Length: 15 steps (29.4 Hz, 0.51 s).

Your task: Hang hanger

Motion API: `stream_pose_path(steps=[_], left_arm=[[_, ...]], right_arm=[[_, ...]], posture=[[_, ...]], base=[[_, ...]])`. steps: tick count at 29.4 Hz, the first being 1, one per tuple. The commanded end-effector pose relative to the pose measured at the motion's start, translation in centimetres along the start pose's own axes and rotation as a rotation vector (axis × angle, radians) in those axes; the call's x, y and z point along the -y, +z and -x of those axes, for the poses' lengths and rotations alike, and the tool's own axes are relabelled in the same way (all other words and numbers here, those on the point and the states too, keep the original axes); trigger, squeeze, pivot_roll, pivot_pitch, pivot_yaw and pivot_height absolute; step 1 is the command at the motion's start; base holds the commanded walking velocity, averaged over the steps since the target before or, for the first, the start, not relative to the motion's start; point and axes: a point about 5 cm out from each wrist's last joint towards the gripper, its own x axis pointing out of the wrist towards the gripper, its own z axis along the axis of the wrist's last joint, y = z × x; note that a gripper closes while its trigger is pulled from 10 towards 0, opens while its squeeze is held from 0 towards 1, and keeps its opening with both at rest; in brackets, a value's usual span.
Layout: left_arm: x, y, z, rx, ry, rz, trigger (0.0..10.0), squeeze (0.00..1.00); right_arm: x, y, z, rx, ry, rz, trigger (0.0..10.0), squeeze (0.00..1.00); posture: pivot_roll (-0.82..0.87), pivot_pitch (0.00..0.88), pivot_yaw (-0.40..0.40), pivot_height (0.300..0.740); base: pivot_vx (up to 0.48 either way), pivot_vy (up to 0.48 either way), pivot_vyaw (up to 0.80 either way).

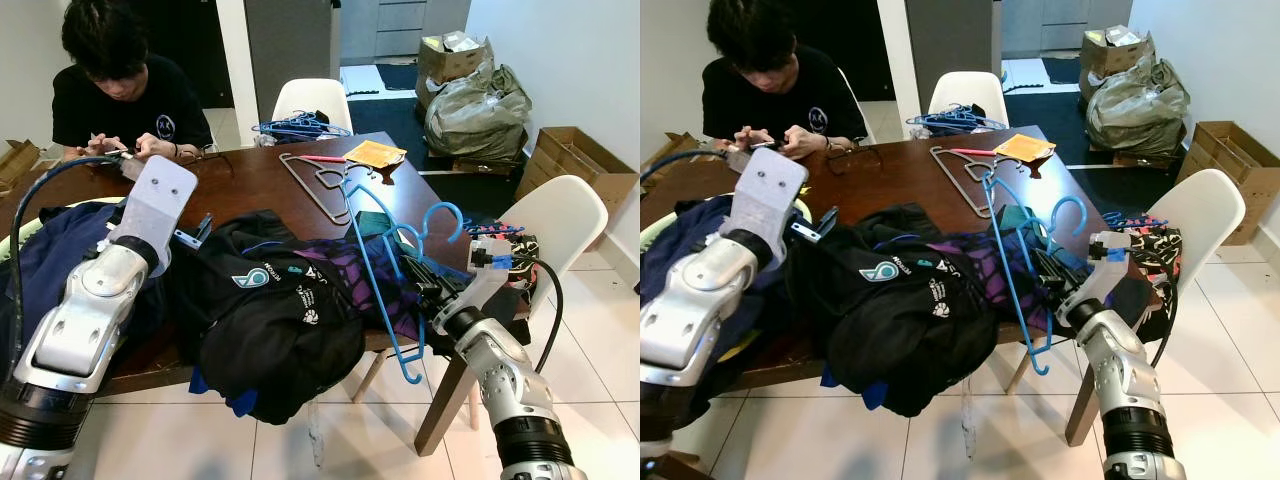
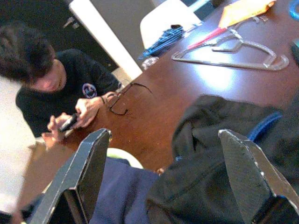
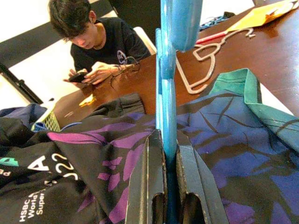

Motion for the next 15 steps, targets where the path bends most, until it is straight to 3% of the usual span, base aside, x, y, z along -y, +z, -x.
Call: stream_pose_path(steps=[1, 2, 3, 4, 5, 6, 8, 9, 10, 11, 12, 15], left_arm=[[0.2, -1.2, 0.9, -0.099, -0.033, -0.069, 10.0, 0.41], [0.2, -1.8, 1.6, -0.146, -0.041, -0.117, 10.0, 0.41], [0.0, -2.6, 2.7, -0.194, -0.052, -0.210, 10.0, 0.00], [-0.2, -3.2, 3.6, -0.231, -0.061, -0.316, 10.0, 0.00], [-0.2, -3.2, 3.6, -0.231, -0.061, -0.316, 10.0, 0.00], [-0.4, -3.6, 4.1, -0.251, -0.067, -0.384, 10.0, 0.00], [-0.4, -3.6, 4.1, -0.251, -0.067, -0.384, 10.0, 0.00], [-0.9, -4.3, 5.2, -0.295, -0.092, -0.493, 10.0, 0.00], [-0.9, -4.3, 5.2, -0.295, -0.092, -0.493, 10.0, 0.00], [-1.4, -4.9, 6.4, -0.353, -0.132, -0.566, 10.0, 0.00], [-1.4, -4.9, 6.4, -0.353, -0.132, -0.566, 10.0, 0.00], [-2.0, -5.5, 8.6, -0.434, -0.202, -0.622, 10.0, 0.00]], right_arm=[[0.0, 0.0, 0.1, 0.003, -0.001, -0.015, 10.0, 0.00], [0.0, 0.0, 0.2, 0.003, -0.001, -0.016, 10.0, 0.00], [0.0, 0.0, 0.2, 0.003, -0.001, -0.019, 10.0, 0.00], [0.0, 0.0, 0.2, 0.001, -0.001, -0.021, 10.0, 0.00], [0.0, 0.0, 0.2, 0.001, -0.001, -0.021, 10.0, 0.00], [0.0, 0.0, 0.2, 0.000, -0.001, -0.022, 10.0, 0.00], [0.0, 0.0, 0.2, 0.000, -0.001, -0.022, 10.0, 0.00], [0.0, 0.0, 0.2, -0.004, 0.001, -0.024, 10.0, 0.00], [0.0, 0.0, 0.2, -0.004, 0.001, -0.024, 10.0, 0.00], [0.1, 0.0, 0.1, -0.009, 0.004, -0.025, 10.0, 0.00], [0.1, 0.0, 0.1, -0.009, 0.004, -0.025, 10.0, 0.00], [0.1, -0.1, -0.1, -0.020, 0.011, -0.031, 10.0, 0.00]], posture=[[0.01, 0.000, 0.043, 0.731], [0.01, 0.000, 0.043, 0.731], [0.02, 0.000, 0.042, 0.731], [0.02, 0.000, 0.042, 0.731], [0.02, 0.000, 0.042, 0.731], [0.02, 0.000, 0.042, 0.731], [0.02, 0.000, 0.042, 0.731], [0.03, 0.000, 0.032, 0.731], [0.03, 0.000, 0.032, 0.731], [0.04, 0.000, 0.028, 0.731], [0.04, 0.000, 0.028, 0.731], [0.05, 0.000, 0.022, 0.731]], base=[[0.000, 0.000, 0.00], [0.000, 0.000, 0.00], [0.000, 0.000, 0.00], [0.000, 0.000, 0.00], [0.000, 0.000, 0.00], [0.000, 0.000, 0.00], [0.000, 0.000, 0.00], [0.000, 0.000, 0.00], [0.000, 0.000, 0.00], [0.000, 0.000, 0.00], [0.000, 0.000, 0.00], [0.000, 0.000, 0.00]])
